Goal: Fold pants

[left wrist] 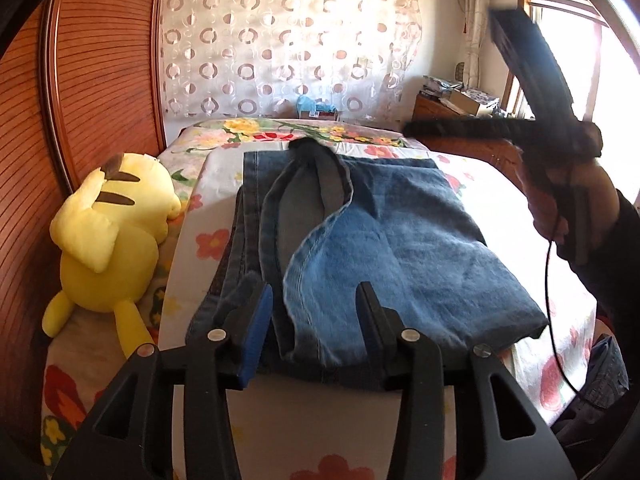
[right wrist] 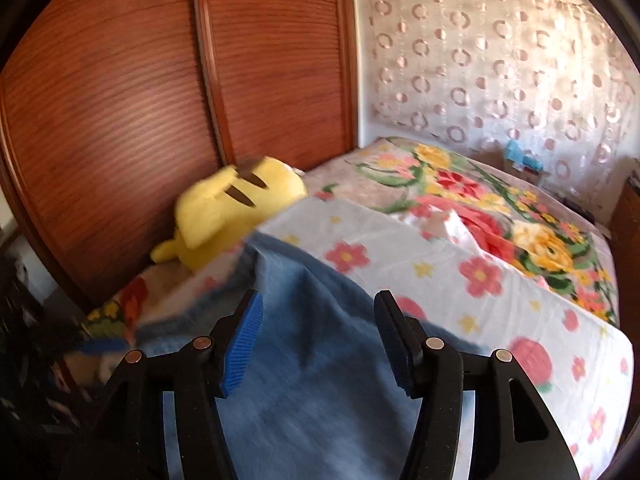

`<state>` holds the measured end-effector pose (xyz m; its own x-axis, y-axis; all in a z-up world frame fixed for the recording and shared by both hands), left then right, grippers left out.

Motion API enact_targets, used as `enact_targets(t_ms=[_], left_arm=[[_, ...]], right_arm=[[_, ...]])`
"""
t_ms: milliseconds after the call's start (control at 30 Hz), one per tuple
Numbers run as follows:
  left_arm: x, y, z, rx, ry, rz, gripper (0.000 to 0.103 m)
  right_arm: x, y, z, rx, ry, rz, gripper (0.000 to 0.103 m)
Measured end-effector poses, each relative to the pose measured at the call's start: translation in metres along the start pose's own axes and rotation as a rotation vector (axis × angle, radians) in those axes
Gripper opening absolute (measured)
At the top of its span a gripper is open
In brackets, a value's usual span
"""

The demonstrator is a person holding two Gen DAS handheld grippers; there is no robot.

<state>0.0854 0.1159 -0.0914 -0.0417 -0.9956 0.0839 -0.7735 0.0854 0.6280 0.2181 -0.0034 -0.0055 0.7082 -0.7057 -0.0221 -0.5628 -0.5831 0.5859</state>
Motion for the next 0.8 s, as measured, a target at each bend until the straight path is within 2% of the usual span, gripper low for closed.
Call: enact_targets(t_ms=[133, 400, 567, 800], left_arm=[[-0.001, -0.011, -0.008, -0.006, -0.009, -0.028, 0.045], [-0.013, -0.034, 0.003, -0.056, 0.017, -0.066, 0.045], [-0.018, -0.034, 0.01, -0.058, 0.043, -0.061, 0.045], [-0.02, -0.035, 0.013, -0.058, 0.057, -0.066, 0.045]], right_arm=[[0.018, 0.002, 0.029, -0.042, -0.002, 0.067, 0.06], [0.048, 0.025, 0.067, -0.073, -0.101, 0.089, 0.06], [0.055, 0.043, 0.085, -0.09, -0.151, 0.136, 0.06], [0.049, 0.058, 0.106, -0.097, -0.196, 0.097, 0.06]])
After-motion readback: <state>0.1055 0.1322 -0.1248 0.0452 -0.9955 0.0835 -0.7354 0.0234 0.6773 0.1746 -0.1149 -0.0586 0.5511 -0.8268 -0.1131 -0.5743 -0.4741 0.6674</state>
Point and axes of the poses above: each gripper's, at about its wrist camera, not at the fingertips, and y roughly against the way its jaws point, x to its right, z to its underside, the point moved 7 cm from there along -y, roughly the way its jaws point, and after that the axes turned 2 degrees about -y, right-handed, at the moved point
